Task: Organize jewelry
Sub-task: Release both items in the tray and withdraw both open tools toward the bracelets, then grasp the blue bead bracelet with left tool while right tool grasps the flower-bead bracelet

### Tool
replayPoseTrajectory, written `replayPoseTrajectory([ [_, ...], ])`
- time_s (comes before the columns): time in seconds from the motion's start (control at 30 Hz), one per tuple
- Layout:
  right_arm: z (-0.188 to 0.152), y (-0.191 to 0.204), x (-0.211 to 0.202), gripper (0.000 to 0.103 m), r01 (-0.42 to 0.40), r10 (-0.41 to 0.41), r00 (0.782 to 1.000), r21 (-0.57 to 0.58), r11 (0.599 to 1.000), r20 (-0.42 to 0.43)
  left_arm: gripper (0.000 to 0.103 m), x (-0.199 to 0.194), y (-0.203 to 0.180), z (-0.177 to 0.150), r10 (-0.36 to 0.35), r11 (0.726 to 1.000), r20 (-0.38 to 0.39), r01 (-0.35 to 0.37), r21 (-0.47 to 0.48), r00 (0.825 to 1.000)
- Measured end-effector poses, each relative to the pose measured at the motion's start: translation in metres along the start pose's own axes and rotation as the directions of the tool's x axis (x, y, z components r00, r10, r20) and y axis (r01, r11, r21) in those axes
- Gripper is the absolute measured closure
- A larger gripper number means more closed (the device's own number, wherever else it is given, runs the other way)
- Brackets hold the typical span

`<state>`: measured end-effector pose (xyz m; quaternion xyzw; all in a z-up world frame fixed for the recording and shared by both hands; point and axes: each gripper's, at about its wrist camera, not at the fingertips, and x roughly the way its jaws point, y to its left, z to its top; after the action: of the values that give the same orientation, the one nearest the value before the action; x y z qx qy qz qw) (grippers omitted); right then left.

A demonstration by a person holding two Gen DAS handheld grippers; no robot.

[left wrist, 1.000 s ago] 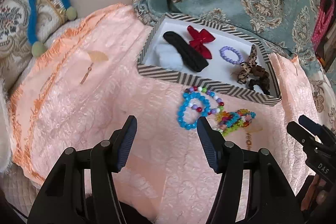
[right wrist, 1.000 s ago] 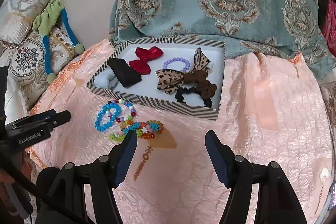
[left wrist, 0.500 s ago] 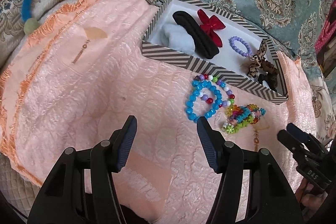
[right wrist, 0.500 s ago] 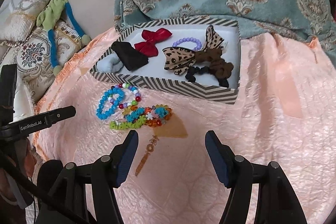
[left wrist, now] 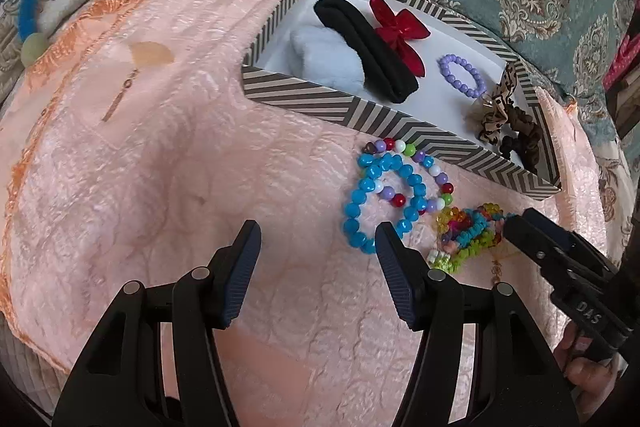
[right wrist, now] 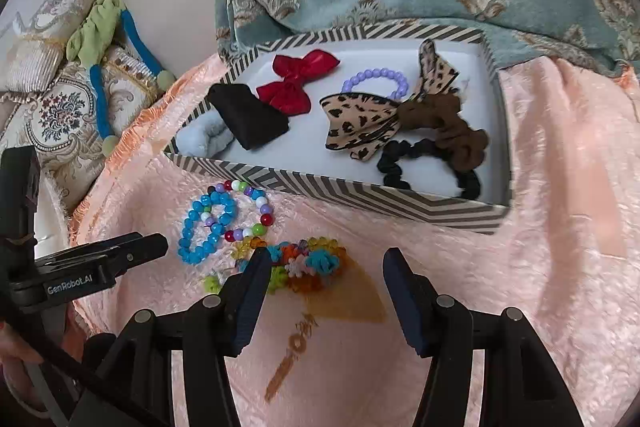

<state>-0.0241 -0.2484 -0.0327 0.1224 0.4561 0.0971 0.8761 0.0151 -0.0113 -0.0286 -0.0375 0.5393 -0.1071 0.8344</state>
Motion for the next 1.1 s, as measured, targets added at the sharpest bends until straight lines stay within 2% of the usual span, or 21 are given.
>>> replayPoseTrajectory([
  [0.07,0.000,0.000,0.008,0.073,-0.006,0.006,1.000,-0.002,1.000,-0.009,0.044,0.004,-0.001,0.003,-0.003,1.000,-0.004,0.003,0.001,1.000],
  [0.2,-0.007,0.000,0.006,0.086,-0.022,0.022,1.000,-0.024,0.999,-0.007,0.044,0.010,-0.002,0.007,-0.007,1.000,-0.010,0.007,0.002,1.000],
  [0.5,-0.024,-0.021,-0.035,0.089,-0.042,0.042,0.999,-0.009,0.999,0.010,0.043,0.021,-0.012,0.011,-0.023,1.000,-0.018,0.023,0.019,1.000],
  [0.7,-0.037,-0.035,-0.042,0.089,0.004,-0.004,1.000,-0.008,1.000,-0.015,0.044,0.028,-0.020,0.011,-0.027,0.999,-0.008,0.027,0.040,1.000],
  [0.73,-0.038,-0.038,-0.043,0.089,0.005,-0.005,1.000,-0.002,1.000,-0.014,0.051,0.028,-0.020,0.012,-0.032,0.999,-0.005,0.032,0.041,0.999],
  [0.77,-0.040,-0.042,-0.043,0.089,0.006,-0.005,1.000,0.008,1.000,-0.015,0.066,0.029,-0.020,0.012,-0.033,0.999,-0.007,0.033,0.041,0.999],
  [0.87,-0.043,-0.052,-0.041,0.089,0.012,-0.011,1.000,0.037,0.999,-0.015,0.090,0.030,-0.018,0.013,-0.018,0.999,-0.010,0.019,0.041,1.000],
  [1.1,-0.036,-0.047,-0.055,0.089,-0.025,0.023,0.999,0.039,0.999,0.036,0.094,0.015,-0.010,0.009,-0.042,0.999,0.005,0.042,0.032,0.999],
])
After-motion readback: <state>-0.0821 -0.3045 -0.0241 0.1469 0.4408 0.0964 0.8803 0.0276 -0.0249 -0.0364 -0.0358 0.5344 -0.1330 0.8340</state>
